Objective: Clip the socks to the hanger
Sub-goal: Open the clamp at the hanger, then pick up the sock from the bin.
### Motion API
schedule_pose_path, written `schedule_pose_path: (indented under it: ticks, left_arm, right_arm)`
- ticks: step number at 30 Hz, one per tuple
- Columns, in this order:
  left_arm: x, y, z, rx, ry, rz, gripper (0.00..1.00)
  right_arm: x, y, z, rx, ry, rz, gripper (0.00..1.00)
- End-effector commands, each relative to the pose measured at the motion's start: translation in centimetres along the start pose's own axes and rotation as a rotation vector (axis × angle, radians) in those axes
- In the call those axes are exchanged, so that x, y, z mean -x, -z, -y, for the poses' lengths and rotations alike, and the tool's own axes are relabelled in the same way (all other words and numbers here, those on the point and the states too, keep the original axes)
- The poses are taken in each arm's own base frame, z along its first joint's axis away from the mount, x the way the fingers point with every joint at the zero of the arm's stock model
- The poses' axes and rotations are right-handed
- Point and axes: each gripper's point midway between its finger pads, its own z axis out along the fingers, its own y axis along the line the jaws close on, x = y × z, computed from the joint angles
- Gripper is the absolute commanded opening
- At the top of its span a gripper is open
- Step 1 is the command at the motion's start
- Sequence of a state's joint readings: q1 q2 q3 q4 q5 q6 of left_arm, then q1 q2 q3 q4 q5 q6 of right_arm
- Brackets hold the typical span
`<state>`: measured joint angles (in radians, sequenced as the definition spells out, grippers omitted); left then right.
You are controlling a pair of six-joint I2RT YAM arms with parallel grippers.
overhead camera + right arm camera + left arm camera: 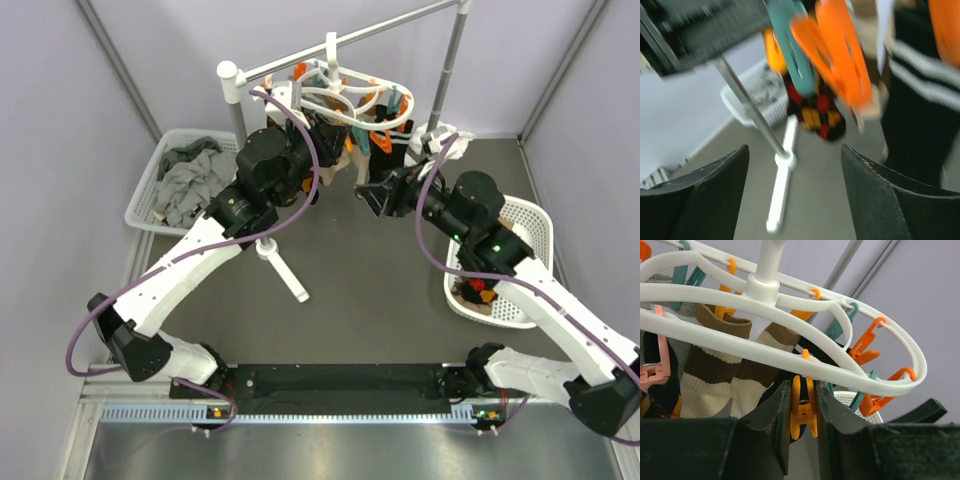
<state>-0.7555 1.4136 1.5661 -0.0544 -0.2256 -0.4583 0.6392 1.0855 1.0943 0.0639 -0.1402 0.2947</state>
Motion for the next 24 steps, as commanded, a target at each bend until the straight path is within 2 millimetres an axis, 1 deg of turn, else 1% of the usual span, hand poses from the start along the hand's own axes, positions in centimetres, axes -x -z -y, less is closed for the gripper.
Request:
schedule_pose_path:
  ticks: [1, 2, 3, 4, 5, 6, 7, 8, 9, 10, 11, 12, 14, 15, 16, 17, 18, 19, 20, 21, 22, 23, 24]
  left_arm:
    - [1.2, -0.2, 0.1, -0.022, -0.026, 0.077, 0.10]
    - [0.8, -0.3, 0.0, -0.020, -0.031, 0.070, 0.10]
    - [0.5, -0.4, -0.1, -0.019, -0.033, 0.065, 0.10]
    - [0.5, -0.4, -0.1, -0.021, -0.038, 0.066, 0.10]
    - [0.3, -0.4, -0.2, -0.025, -0.039, 0.067, 0.10]
    - [0.2, -0.4, -0.2, -0.028, -0.041, 0.069, 0.10]
    - [0.1, -0.4, -0.3, -0.028, -0.045, 0.071, 0.10]
    - [0.1, -0.3, -0.3, -0.031, -0.045, 0.078, 0.10]
    - [0.1, -0.3, -0.3, -0.032, -0.046, 0.079, 0.10]
    - [0.1, -0.3, -0.3, -0.034, -0.049, 0.080, 0.10]
    - [0.0, -0.3, -0.3, -0.036, -0.052, 0.081, 0.10]
    - [0.0, -0.4, -0.2, -0.041, -0.053, 0.082, 0.10]
    - [0.1, -0.3, -0.2, -0.044, -0.062, 0.082, 0.10]
    - [0.0, -0.4, -0.2, -0.042, -0.071, 0.081, 0.10]
    - [0.1, -0.3, -0.2, -0.044, -0.075, 0.084, 0.10]
    - [0.2, -0.3, -0.2, -0.045, -0.075, 0.083, 0.10]
    - [0.1, -0.3, -0.2, -0.046, -0.077, 0.081, 0.10]
    - [0.0, -0.2, -0.1, -0.051, -0.078, 0.076, 0.10]
    - [0.0, -0.2, -0.1, -0.052, -0.080, 0.075, 0.10]
    - [0.0, -0.1, -0.1, -0.053, -0.080, 0.075, 0.10]
    - [0.1, 0.0, 0.0, -0.054, -0.079, 0.075, 0.10]
    - [0.0, 0.0, 0.0, -0.054, -0.079, 0.073, 0.11]
    - [0.2, 0.1, 0.0, -0.056, -0.079, 0.077, 0.11]
  right_arm:
    - [-3.9, 5.3, 2.7, -0.185, 0.040, -0.244, 0.74]
    - [-4.4, 6.3, 4.2, -0.260, 0.044, -0.270, 0.75]
    - [-6.4, 8.1, 5.2, -0.322, 0.029, -0.366, 0.75]
    - [-7.0, 9.1, 6.1, -0.369, 0.022, -0.395, 0.75]
    - [-7.1, 10.4, 7.6, -0.444, 0.009, -0.409, 0.75]
    - [-7.6, 11.3, 8.5, -0.491, -0.022, -0.428, 0.75]
    - [-8.5, 12.7, 9.5, -0.543, -0.046, -0.469, 0.74]
    - [-8.3, 13.7, 11.0, -0.606, -0.072, -0.462, 0.74]
    - [-8.4, 14.3, 11.8, -0.644, -0.092, -0.462, 0.74]
    - [-8.9, 15.0, 12.7, -0.687, -0.104, -0.478, 0.74]
    - [-8.8, 15.5, 13.7, -0.732, -0.114, -0.474, 0.74]
    - [-9.1, 16.2, 15.5, -0.803, -0.139, -0.480, 0.74]
    - [-9.4, 16.8, 17.4, -0.873, -0.165, -0.484, 0.73]
    - [-9.9, 17.1, 19.0, -0.921, -0.189, -0.492, 0.73]
    - [-10.5, 17.3, 20.0, -0.942, -0.204, -0.501, 0.73]
    - [-10.4, 16.7, 20.7, -0.929, -0.223, -0.480, 0.71]
    - [-10.6, 16.5, 21.5, -0.935, -0.244, -0.475, 0.69]
    - [-11.6, 17.0, 23.5, -0.975, -0.283, -0.485, 0.68]
    - [-11.5, 16.5, 24.5, -0.973, -0.296, -0.460, 0.65]
    - [-11.6, 16.5, 25.7, -0.988, -0.318, -0.446, 0.62]
    - [-12.6, 16.8, 27.5, -1.021, -0.349, -0.463, 0.60]
    - [-13.0, 16.6, 28.1, -1.011, -0.365, -0.469, 0.57]
    - [-13.3, 16.4, 29.2, -1.024, -0.358, -0.474, 0.54]
